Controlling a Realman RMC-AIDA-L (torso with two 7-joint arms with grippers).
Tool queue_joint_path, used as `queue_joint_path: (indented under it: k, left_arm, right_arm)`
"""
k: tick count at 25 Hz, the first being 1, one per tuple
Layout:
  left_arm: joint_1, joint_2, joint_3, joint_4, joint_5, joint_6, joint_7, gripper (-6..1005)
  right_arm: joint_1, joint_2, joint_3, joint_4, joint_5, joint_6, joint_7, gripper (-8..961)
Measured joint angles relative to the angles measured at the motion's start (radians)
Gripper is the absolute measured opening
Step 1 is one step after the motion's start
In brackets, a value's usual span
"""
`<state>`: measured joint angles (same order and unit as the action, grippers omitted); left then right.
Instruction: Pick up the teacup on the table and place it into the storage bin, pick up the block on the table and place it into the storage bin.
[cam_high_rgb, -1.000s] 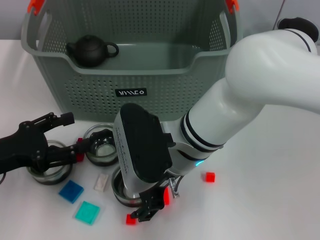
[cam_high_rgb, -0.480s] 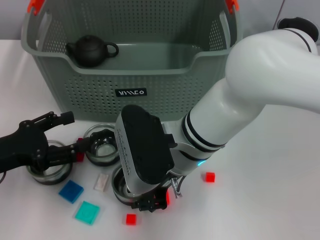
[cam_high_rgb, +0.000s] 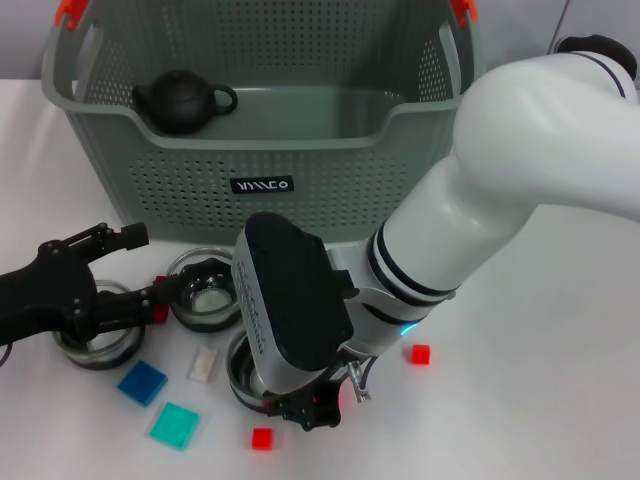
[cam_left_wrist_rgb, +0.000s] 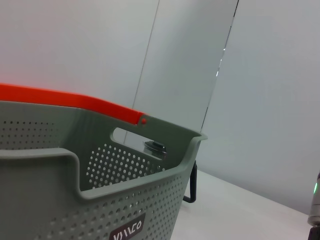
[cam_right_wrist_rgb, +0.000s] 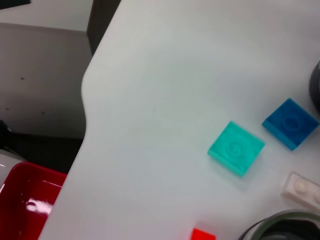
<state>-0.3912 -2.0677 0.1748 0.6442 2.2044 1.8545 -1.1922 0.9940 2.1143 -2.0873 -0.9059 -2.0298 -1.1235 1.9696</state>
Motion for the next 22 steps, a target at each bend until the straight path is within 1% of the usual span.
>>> queue_joint_path:
  k: [3, 7, 9, 11, 14, 17, 19, 22]
  left_arm:
    - [0.0, -0.001, 0.0, 0.0, 0.0, 0.0, 0.0, 919]
    - [0.001, -0.001, 0.0, 0.0, 0.0, 0.0, 0.0, 919]
    - [0.002, -0.001, 0.0, 0.0, 0.0, 0.0, 0.0, 919]
    - [0.004, -0.002, 0.0, 0.0, 0.0, 0.0, 0.0, 919]
    - [0.006, -0.002, -0.002, 0.0, -0.001, -0.001, 0.0, 919]
    - [0.006, -0.002, -0.002, 0.0, -0.001, -0.001, 0.0, 919]
    - [0.006, -0.002, -0.001, 0.0, -0.002, -0.002, 0.0, 919]
    - [0.0, -0.002, -0.002, -0.002, -0.002, -0.013, 0.0, 919]
  right_arm:
    - [0.0, 0.0, 0.002, 0.0, 0.0, -0.006, 0.002, 74]
    - [-0.003, -0.002, 0.009, -0.014, 0.0, -0.012, 0.01, 57]
    - [-0.014, -0.008, 0.031, -0.046, -0.009, -0.032, 0.032, 53]
    - [-0.031, -0.013, 0.084, -0.1, -0.031, -0.076, 0.055, 53]
    - [-0.061, -0.013, 0.192, -0.189, -0.087, -0.199, 0.087, 54]
    - [-0.072, -0.014, 0.275, -0.273, -0.166, -0.296, 0.203, 54]
    - [-0.071, -0.014, 0.35, -0.316, -0.219, -0.36, 0.295, 54]
    - [-0.082, -0.014, 0.471, -0.376, -0.213, -0.442, 0.317, 55]
